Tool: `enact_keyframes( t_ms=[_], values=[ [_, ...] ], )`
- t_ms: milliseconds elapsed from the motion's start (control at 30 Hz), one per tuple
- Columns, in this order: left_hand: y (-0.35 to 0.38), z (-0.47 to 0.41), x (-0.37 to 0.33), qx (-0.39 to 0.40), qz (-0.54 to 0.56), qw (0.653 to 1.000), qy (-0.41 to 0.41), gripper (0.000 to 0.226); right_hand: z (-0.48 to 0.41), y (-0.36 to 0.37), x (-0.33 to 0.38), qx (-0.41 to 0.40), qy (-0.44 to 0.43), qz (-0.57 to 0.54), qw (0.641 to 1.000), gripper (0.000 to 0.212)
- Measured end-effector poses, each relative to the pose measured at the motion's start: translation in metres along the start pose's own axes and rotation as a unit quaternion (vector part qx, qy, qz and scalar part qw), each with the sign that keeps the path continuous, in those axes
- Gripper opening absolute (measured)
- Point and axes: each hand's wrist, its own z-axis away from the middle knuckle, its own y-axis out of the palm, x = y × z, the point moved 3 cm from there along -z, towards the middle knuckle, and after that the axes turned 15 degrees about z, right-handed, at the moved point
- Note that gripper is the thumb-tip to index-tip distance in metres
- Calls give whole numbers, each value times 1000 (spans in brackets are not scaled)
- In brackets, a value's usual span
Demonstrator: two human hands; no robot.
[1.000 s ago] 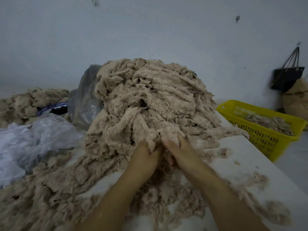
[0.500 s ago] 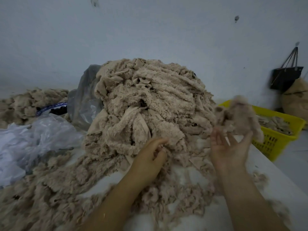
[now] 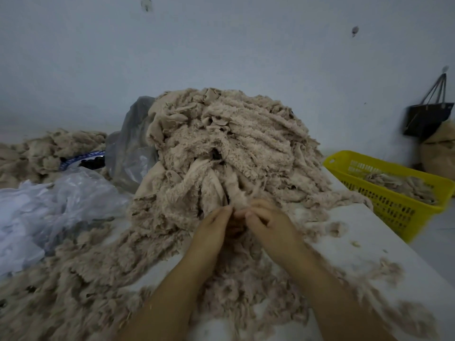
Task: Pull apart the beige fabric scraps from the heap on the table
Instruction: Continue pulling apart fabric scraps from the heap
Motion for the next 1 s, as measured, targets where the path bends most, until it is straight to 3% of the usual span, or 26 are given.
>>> enact_keyframes(
  t_ms=[100, 200, 267, 333, 400, 500, 633, 767, 867, 933, 1000],
  values=[
    [1, 1, -2, -3, 212, 974, -84, 37, 10, 11, 24, 116, -41, -2, 992, 26],
    [1, 4, -5, -6, 229, 967, -109, 31, 20, 23, 32, 198, -44, -48, 978, 38],
    [1, 4, -8, -28, 276, 954, -112, 25, 20, 23, 23, 183, -5, -48, 982, 46],
    [2, 5, -13, -23, 305, 947, -99, 23, 14, 17, 5, 111, 67, -44, 991, 57],
    [7, 10, -16, -5, 221, 973, -65, 23, 9, 10, -9, 42, 128, -47, 990, 58],
    [26, 24, -18, 80, 89, 993, -5, 30, 7, 9, -10, 4, 133, -108, 985, 36],
    [33, 32, -11, 152, -58, 987, 11, 35, 7, 15, -11, 38, 141, -202, 969, 51],
    [34, 33, -4, 182, -269, 942, 80, 30, 5, 12, -16, 39, 179, -246, 952, 28],
    [37, 34, -2, 193, -283, 935, 94, 37, 1, 8, -23, -23, 239, -319, 917, 32],
    [35, 31, -1, 157, -251, 952, 74, 38, -1, 7, -26, -47, 259, -358, 896, 29],
    [31, 27, -7, 83, -177, 980, 46, 39, 0, 8, -24, -25, 228, -318, 920, 37]
  ],
)
